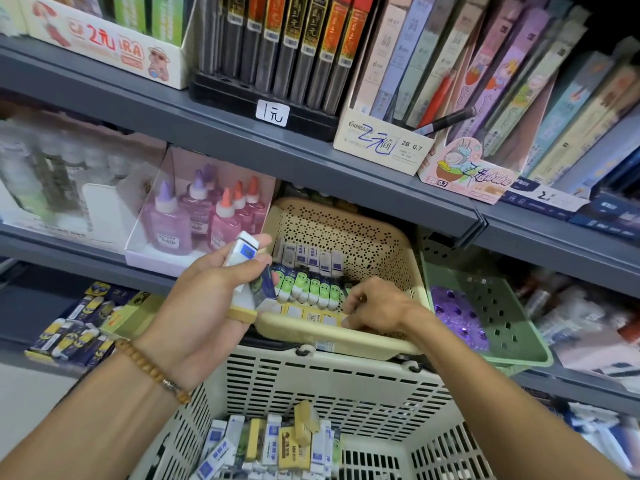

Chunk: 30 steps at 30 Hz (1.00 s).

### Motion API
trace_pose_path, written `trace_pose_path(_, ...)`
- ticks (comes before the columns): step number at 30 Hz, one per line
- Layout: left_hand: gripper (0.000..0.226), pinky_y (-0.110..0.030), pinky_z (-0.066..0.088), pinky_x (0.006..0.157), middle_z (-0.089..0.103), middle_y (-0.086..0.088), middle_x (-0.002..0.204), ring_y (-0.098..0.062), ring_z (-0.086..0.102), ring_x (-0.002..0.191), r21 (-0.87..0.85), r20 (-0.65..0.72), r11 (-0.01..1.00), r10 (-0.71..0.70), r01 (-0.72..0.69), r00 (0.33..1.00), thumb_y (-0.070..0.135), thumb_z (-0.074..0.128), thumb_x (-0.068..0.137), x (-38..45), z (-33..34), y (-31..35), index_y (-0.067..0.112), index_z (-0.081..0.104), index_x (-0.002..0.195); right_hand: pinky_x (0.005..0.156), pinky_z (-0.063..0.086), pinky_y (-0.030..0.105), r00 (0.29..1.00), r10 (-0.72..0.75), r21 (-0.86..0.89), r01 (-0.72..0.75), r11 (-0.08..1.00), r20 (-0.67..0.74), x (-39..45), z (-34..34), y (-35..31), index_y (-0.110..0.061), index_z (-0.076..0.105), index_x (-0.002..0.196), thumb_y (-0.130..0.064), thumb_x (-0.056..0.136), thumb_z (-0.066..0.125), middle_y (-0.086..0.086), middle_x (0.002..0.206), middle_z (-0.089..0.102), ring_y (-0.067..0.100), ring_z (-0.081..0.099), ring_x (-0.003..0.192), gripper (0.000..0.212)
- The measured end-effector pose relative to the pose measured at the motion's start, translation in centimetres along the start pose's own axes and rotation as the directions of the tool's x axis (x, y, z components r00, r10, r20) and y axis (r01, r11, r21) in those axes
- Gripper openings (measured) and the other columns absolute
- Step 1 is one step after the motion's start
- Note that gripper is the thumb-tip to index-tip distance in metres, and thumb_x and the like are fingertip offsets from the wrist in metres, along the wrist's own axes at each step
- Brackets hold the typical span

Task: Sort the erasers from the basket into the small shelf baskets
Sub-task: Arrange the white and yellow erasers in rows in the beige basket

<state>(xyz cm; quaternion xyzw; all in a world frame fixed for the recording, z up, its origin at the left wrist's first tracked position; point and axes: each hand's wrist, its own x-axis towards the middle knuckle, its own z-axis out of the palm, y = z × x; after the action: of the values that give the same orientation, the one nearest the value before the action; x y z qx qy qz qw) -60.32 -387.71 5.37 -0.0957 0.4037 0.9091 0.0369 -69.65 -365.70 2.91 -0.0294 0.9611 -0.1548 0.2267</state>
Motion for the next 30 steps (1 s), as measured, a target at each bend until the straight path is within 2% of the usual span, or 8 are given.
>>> trace_pose_path(2, 0.025, -0.022, 0.052, 0.052, 0.068, 0.0, 0.075, -0.014, 0.062, 0.071, -0.034, -0.007, 0.999, -0.007, 0.007, 1.0, 0.001, 0.052, 0.09, 0.0, 0.2, -0.1, 0.008, 0.068, 0.107, 0.068, 0.055, 0.022, 0.999, 0.013, 0.063, -0.01, 0.998, -0.045, 0.0, -0.6, 0.2, -0.017, 0.072, 0.085, -0.012, 0.089, 0.069, -0.004, 0.087, 0.07, 0.013, 0.068, 0.077, 0.007)
trace_pose_path(4, 0.025, -0.021, 0.051, 0.052, 0.068, 0.0, 0.074, -0.013, 0.064, 0.067, -0.054, -0.002, 0.999, -0.009, 0.009, 1.0, 0.0, 0.05, 0.091, 0.0, 0.3, -0.2, 0.007, 0.067, 0.109, 0.078, 0.051, 0.026, 0.986, 0.016, -0.026, -0.02, 0.999, -0.165, 0.6, -1.0, 0.3, -0.018, 0.067, 0.105, -0.015, 0.097, 0.054, -0.002, 0.099, 0.067, 0.015, 0.062, 0.086, 0.015)
trace_pose_path(8, 0.027, -0.021, 0.05, 0.05, 0.066, -0.002, 0.075, -0.012, 0.063, 0.063, -0.046, 0.02, 0.999, -0.013, 0.014, 1.0, -0.001, 0.051, 0.09, 0.1, 0.4, -0.4, 0.007, 0.067, 0.11, 0.079, 0.052, 0.03, 0.998, 0.049, -0.146, -0.056, 0.988, -0.047, 1.8, -0.5, -0.1, -0.017, 0.051, 0.133, -0.019, 0.099, 0.049, 0.005, 0.108, 0.064, 0.019, 0.061, 0.091, 0.034)
trace_pose_path(13, 0.027, -0.021, 0.052, 0.053, 0.069, -0.002, 0.074, -0.011, 0.066, 0.064, -0.074, 0.006, 0.997, 0.003, -0.003, 1.0, -0.003, 0.051, 0.089, 0.2, 0.5, -0.5, 0.007, 0.066, 0.109, 0.084, 0.044, 0.026, 0.997, 0.08, -0.132, -0.08, 0.988, -0.009, 2.2, -1.0, 0.2, -0.02, 0.054, 0.133, -0.021, 0.096, 0.056, 0.002, 0.111, 0.062, 0.019, 0.058, 0.106, 0.037)
trace_pose_path(18, 0.03, -0.023, 0.052, 0.053, 0.064, -0.006, 0.082, -0.015, 0.061, 0.07, -0.092, 0.013, 0.996, -0.001, 0.003, 1.0, -0.003, 0.051, 0.088, 0.1, 0.5, -0.6, 0.007, 0.067, 0.11, 0.071, 0.045, 0.023, 0.997, 0.081, -0.118, -0.08, 0.99, 0.011, 2.5, -0.7, 0.1, -0.016, 0.052, 0.135, -0.023, 0.097, 0.054, 0.001, 0.092, 0.062, 0.015, 0.06, 0.088, 0.038)
trace_pose_path(23, 0.03, -0.025, 0.055, 0.058, 0.059, -0.006, 0.086, -0.016, 0.059, 0.073, -0.096, 0.009, 0.995, -0.005, 0.006, 1.0, -0.002, 0.051, 0.089, 0.2, 0.3, -0.8, 0.007, 0.065, 0.114, 0.086, 0.05, 0.03, 0.996, 0.065, -0.095, -0.059, 0.994, 0.06, 2.8, -1.1, 0.1, -0.027, 0.043, 0.14, -0.022, 0.098, 0.056, 0.001, 0.095, 0.062, 0.017, 0.061, 0.092, 0.044)
trace_pose_path(26, 0.028, -0.023, 0.055, 0.059, 0.061, -0.006, 0.085, -0.017, 0.061, 0.074, -0.12, -0.016, 0.993, 0.009, -0.011, 1.0, -0.003, 0.051, 0.089, 0.3, 0.4, -0.8, 0.007, 0.067, 0.111, 0.079, 0.05, 0.027, 0.994, 0.084, -0.058, -0.08, 0.995, 0.073, 2.8, -1.2, 0.2, -0.028, 0.046, 0.138, -0.024, 0.098, 0.056, -0.002, 0.083, 0.062, 0.014, 0.06, 0.082, 0.041)
trace_pose_path(30, 0.029, -0.023, 0.057, 0.063, 0.059, -0.007, 0.085, -0.017, 0.06, 0.074, -0.162, -0.029, 0.986, 0.042, -0.046, 0.999, -0.005, 0.048, 0.091, 0.4, 0.7, -0.7, 0.007, 0.066, 0.109, 0.089, 0.052, 0.035, 0.993, 0.024, -0.05, -0.03, 0.998, -0.113, 1.8, -1.5, -0.8, -0.024, 0.061, 0.122, -0.036, 0.099, 0.05, 0.006, 0.106, 0.07, 0.018, 0.063, 0.094, 0.028)
